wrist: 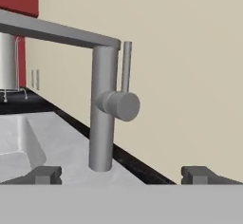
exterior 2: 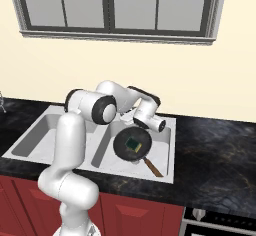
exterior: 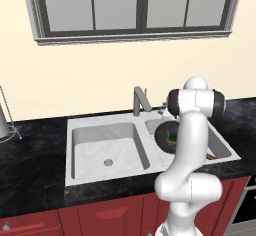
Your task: Pick the pan and sponge and place them into the sink. Then turn on the water.
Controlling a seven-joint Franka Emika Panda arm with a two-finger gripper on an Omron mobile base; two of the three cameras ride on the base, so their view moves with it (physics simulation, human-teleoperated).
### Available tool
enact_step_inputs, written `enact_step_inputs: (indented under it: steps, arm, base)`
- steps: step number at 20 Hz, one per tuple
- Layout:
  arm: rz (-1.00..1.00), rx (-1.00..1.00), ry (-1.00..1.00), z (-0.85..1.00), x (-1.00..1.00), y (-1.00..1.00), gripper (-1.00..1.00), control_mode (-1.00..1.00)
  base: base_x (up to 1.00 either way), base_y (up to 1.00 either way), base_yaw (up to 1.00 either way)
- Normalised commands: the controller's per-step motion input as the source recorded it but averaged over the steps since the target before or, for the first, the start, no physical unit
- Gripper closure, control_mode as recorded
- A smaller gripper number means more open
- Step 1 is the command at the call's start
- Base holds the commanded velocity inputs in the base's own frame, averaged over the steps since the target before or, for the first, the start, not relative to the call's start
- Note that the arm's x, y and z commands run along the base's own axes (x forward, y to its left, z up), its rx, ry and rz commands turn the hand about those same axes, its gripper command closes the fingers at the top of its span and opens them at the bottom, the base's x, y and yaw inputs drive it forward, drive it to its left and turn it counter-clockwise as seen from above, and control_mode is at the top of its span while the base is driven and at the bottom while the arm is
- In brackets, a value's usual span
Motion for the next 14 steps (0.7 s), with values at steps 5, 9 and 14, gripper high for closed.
enact_step_inputs:
  steps: [5,9,14]
  arm:
    - [0.0,0.07,0.0,0.04,0.32,0.19,-1.0,-1.0]
    - [0.0,0.07,0.0,0.03,0.25,0.2,-1.0,-1.0]
    - [0.0,0.06,0.0,0.01,0.19,0.18,-1.0,-1.0]
  base:
    - [0.0,0.0,0.0]
    - [0.0,0.0,0.0]
    - [0.0,0.0,0.0]
